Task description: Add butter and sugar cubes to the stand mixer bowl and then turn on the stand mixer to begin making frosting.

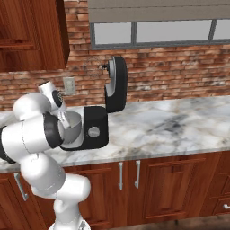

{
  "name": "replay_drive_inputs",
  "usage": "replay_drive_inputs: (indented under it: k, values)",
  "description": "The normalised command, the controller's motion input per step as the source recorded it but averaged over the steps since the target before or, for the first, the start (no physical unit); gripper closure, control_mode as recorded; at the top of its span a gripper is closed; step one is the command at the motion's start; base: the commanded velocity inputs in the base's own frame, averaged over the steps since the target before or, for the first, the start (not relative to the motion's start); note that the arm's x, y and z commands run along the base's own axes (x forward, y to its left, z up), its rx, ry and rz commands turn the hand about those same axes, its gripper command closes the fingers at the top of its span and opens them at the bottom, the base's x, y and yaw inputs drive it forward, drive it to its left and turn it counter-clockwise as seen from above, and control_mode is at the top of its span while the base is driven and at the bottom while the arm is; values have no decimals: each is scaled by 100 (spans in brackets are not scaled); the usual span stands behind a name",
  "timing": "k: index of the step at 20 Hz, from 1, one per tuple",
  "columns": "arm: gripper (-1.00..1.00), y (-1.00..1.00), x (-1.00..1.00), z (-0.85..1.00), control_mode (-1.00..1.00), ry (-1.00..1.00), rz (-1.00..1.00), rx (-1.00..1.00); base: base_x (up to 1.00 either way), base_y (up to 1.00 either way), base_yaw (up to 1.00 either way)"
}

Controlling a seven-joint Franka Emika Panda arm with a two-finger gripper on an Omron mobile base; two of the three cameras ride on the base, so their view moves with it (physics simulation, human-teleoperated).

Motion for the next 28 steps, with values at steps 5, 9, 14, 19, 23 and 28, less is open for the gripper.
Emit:
replay_drive_inputs:
  k: [5,9,14,19,23,28]
  values:
    - [-100,0,-15,75,-100,-15,5,1,0,0,0]
    - [-100,0,-36,71,-100,-14,4,0,0,0,0]
    - [-100,-1,-47,49,-100,-8,5,0,0,0,0]
    - [-100,-22,-63,25,-100,-5,7,0,0,0,0]
    - [-100,-46,-73,24,-100,-6,12,3,0,0,0]
    - [-100,-65,-48,24,-100,-8,14,8,0,0,0]
